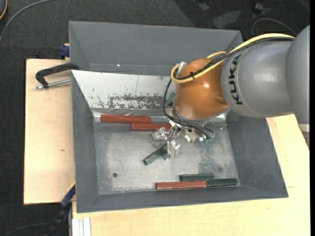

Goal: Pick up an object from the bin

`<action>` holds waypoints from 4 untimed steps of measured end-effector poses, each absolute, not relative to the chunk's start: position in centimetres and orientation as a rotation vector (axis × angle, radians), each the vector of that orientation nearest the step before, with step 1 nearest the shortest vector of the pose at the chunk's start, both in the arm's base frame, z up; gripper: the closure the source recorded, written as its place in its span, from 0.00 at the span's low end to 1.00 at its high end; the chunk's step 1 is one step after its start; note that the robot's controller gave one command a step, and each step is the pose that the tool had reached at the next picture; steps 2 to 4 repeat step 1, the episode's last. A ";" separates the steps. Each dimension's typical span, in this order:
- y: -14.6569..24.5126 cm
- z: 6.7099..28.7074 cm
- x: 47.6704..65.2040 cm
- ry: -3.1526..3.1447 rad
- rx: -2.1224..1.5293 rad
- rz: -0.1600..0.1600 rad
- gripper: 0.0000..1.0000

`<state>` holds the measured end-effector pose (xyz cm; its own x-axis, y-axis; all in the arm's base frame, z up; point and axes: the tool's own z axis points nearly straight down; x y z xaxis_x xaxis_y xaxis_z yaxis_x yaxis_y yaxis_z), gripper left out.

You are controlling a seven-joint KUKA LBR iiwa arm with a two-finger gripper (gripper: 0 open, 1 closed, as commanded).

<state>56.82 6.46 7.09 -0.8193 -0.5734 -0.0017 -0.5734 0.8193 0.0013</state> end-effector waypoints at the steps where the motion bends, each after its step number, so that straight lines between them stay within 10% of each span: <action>1: 6.5 22.9 57.9 2.974 -0.960 -0.003 1.00; 4: 6.5 22.9 57.9 2.974 -0.960 -0.003 1.00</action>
Offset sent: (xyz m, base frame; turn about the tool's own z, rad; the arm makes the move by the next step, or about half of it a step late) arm 0.0079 -0.0010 0.1515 -0.0154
